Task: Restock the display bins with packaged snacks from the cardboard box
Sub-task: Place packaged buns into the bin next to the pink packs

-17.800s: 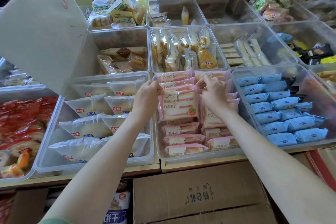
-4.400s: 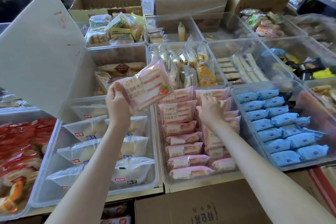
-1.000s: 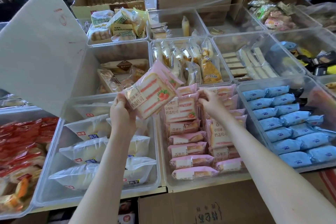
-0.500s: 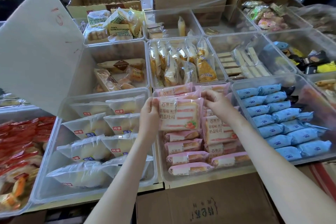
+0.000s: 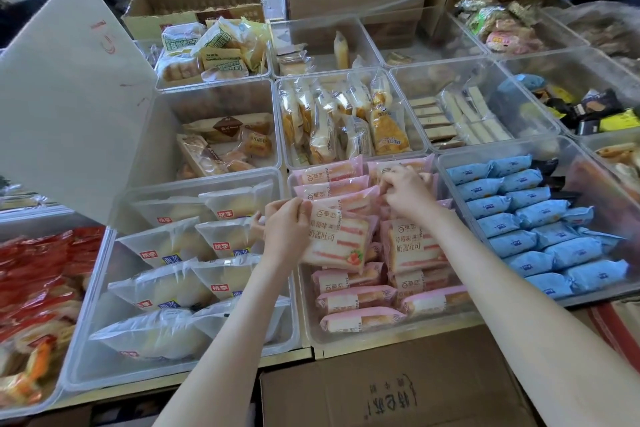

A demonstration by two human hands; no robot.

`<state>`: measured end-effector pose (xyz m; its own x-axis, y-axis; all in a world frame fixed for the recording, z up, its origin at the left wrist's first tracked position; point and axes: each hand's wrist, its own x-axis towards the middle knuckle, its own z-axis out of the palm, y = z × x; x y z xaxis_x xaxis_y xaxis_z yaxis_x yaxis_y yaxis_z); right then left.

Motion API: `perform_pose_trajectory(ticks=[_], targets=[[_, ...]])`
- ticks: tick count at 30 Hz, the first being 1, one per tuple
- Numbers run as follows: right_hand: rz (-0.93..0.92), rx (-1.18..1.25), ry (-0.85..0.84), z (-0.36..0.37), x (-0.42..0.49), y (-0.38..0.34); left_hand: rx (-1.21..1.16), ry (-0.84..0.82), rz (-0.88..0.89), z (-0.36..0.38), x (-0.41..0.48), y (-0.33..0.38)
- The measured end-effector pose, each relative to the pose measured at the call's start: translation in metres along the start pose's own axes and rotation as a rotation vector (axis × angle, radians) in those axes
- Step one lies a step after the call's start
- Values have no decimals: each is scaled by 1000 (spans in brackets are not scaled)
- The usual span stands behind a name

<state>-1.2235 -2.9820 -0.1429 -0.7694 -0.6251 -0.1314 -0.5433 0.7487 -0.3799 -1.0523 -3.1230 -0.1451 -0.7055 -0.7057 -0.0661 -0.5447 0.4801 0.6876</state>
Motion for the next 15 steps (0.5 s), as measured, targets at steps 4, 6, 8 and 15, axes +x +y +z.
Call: perform_pose_trajectory(ticks=[4,6,8,15], targets=[[8,23,68,5,0,3,9,18,3,5,5,-1],[-30,163,188,5,-9,-2,-23,71,-26,8,3,-2],[-125,198,170,6,-22,-7,-60,115,-41,11,0,-2],[-195,68,-178,4,-55,-19,-433,257,-85,9,-6,4]])
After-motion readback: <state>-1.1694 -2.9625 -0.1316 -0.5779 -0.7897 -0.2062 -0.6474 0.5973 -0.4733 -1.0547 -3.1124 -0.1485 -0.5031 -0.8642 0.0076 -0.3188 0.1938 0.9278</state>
